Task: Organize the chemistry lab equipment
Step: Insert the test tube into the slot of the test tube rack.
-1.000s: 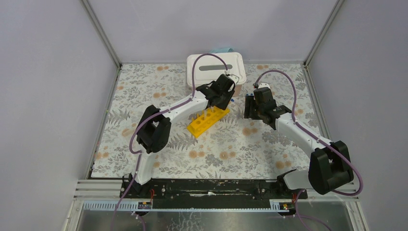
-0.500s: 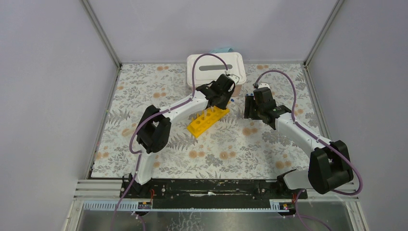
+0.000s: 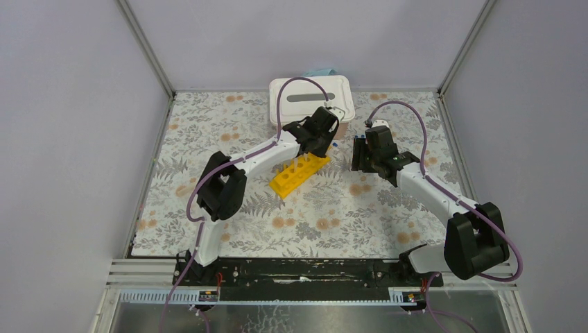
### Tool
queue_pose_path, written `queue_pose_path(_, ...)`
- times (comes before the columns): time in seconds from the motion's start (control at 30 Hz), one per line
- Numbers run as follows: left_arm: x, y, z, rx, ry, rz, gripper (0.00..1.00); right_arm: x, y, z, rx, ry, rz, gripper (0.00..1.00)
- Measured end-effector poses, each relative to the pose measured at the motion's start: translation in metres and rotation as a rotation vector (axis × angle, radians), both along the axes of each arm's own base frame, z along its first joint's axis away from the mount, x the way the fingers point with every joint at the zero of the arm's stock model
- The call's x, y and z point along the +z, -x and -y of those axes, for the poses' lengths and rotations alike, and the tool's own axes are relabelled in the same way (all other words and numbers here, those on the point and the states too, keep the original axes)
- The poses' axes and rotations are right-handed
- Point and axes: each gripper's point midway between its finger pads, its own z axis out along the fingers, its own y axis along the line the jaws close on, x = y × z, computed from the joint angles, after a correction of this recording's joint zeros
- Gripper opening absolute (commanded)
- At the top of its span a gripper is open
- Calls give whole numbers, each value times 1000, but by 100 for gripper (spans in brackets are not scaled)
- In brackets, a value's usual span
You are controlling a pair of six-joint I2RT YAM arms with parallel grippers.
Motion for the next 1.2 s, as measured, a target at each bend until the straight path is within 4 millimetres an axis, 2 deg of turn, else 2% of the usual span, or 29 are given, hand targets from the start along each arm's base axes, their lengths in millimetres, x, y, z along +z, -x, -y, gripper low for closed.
queue_pose_path(0.93, 5, -1, -3, 10, -17, 2, 23, 0, 0, 0, 1, -1, -1, 63)
queue_pose_path(1.2, 21, -1, -5, 1, -32, 2, 21, 0, 0, 0, 1, -2, -1, 63)
